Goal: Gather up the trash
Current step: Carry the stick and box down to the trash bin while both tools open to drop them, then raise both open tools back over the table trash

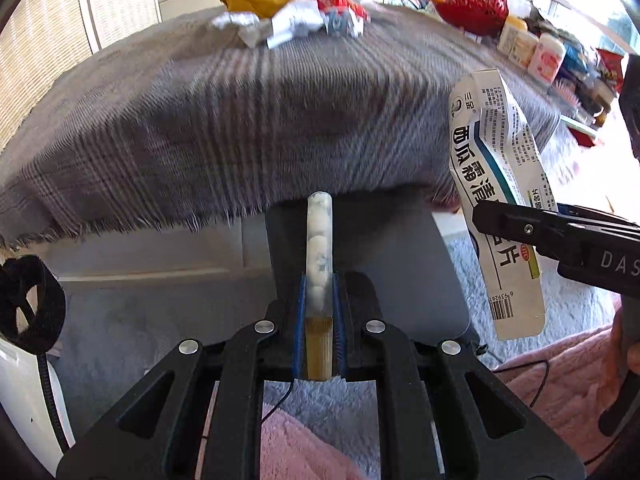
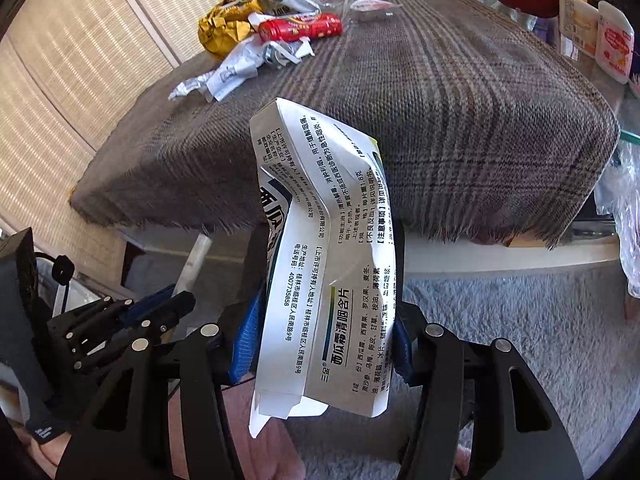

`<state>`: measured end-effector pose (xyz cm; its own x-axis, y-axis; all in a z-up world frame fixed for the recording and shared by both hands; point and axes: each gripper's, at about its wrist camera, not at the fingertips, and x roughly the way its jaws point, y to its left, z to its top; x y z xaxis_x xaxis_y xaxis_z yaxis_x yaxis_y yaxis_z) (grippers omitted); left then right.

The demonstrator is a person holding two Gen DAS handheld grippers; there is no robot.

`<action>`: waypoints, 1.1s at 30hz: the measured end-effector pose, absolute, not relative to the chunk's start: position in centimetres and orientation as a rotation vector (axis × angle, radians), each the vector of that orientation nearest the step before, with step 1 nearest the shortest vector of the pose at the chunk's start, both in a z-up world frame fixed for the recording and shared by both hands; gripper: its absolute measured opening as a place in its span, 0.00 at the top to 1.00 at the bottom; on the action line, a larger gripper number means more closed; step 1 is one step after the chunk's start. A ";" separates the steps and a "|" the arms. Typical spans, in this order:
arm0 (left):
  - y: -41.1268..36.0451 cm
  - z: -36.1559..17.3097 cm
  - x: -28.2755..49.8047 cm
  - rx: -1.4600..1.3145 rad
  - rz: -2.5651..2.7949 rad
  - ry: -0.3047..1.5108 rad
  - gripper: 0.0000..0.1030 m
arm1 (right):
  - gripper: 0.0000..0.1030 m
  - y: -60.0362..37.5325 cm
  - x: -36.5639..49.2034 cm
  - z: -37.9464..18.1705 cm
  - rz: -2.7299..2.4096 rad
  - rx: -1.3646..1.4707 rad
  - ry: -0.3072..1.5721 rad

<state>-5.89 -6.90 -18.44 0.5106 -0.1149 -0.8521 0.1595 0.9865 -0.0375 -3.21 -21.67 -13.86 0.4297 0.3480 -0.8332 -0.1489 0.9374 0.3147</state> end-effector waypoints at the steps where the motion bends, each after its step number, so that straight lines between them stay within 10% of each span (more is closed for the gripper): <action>1: -7.1 -19.2 -5.9 0.054 -0.163 1.041 0.89 | 0.46 -21.7 -3.1 -14.4 0.302 0.199 1.098; 23: -5.9 -22.1 -3.7 -0.098 -0.271 1.192 0.88 | 0.41 -21.4 -1.0 -18.1 0.255 0.280 1.208; 33: -5.7 -19.1 -4.1 -0.085 -0.271 1.152 0.34 | 0.16 -23.2 -1.0 -16.0 0.215 0.348 1.135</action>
<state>-4.11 -5.73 -19.12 0.3778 -0.2553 -0.8900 0.1679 0.9642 -0.2053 -0.97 -23.20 -16.04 0.4095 0.3410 -0.8462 0.0080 0.9262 0.3771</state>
